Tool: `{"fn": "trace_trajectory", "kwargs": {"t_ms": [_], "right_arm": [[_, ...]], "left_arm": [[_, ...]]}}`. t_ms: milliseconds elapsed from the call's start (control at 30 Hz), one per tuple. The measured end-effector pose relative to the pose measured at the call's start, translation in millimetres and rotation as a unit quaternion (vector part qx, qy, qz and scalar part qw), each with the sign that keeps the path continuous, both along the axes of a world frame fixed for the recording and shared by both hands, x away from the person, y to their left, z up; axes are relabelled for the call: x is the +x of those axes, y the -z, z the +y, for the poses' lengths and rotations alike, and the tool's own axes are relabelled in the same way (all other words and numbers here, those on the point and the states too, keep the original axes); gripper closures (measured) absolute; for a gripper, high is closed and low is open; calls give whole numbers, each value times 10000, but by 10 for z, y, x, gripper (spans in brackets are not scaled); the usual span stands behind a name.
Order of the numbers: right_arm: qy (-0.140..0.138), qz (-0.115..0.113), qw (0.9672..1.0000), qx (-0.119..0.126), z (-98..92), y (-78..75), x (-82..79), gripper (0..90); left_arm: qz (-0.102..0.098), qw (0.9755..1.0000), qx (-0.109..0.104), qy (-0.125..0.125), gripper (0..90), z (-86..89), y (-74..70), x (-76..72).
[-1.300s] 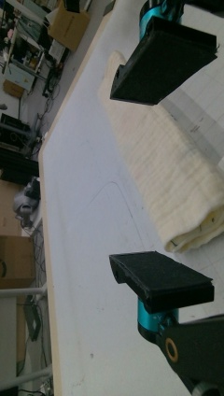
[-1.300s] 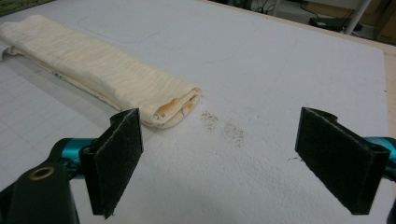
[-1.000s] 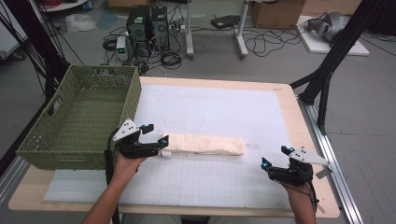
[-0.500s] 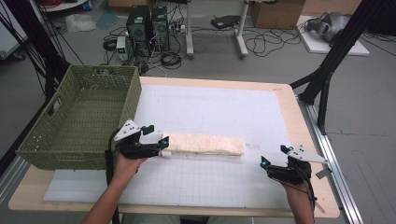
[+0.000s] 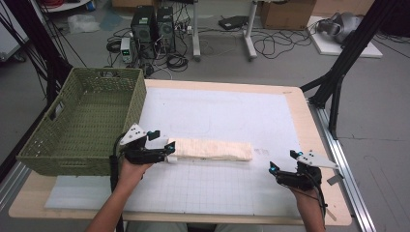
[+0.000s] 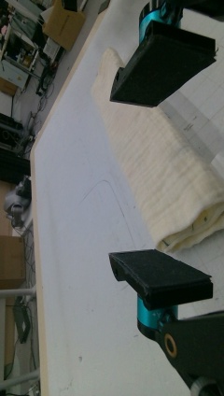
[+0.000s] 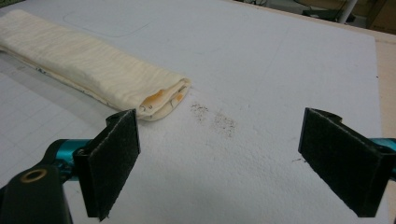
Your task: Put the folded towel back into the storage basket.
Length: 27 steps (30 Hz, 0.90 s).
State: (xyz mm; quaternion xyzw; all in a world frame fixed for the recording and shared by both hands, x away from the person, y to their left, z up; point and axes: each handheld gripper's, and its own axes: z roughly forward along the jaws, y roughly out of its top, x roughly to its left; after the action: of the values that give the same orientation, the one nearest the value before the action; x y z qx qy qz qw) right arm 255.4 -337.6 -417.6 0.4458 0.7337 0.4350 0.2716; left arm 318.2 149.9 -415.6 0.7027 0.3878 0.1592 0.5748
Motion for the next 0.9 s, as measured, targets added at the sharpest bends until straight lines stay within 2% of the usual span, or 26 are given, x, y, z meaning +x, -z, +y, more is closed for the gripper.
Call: {"fn": "trace_trajectory", "kwargs": {"t_ms": [167, 267, 367, 500, 633, 767, 900], "right_arm": [[-3, 2, 10000, -7, -8, 12, 3, 120], [-26, 16, 10000, -10, 4, 15, 5, 120], [-68, 15, 9999, -73, 13, 17, 12, 120], [-104, 45, 9999, -111, 12, 30, 8, 120], [-117, 79, 9999, -88, 11, 35, 12, 120], [-135, 81, 9998, -100, 21, 41, 22, 120], [-157, 110, 9998, -93, 47, 44, 25, 120]], "left_arm": [[123, 9999, 73, -66, 187, -17, 34, 13], [214, 9993, 203, -229, 182, -37, 58, 29], [282, 9990, 298, -198, 182, -50, 84, 53], [405, 9973, 497, -347, 204, -72, 111, 73], [580, 9955, 589, -458, 232, -54, 155, 104], [744, 9937, 695, -469, 278, -52, 213, 136], [904, 9909, 894, -430, 341, -76, 262, 163]]}}
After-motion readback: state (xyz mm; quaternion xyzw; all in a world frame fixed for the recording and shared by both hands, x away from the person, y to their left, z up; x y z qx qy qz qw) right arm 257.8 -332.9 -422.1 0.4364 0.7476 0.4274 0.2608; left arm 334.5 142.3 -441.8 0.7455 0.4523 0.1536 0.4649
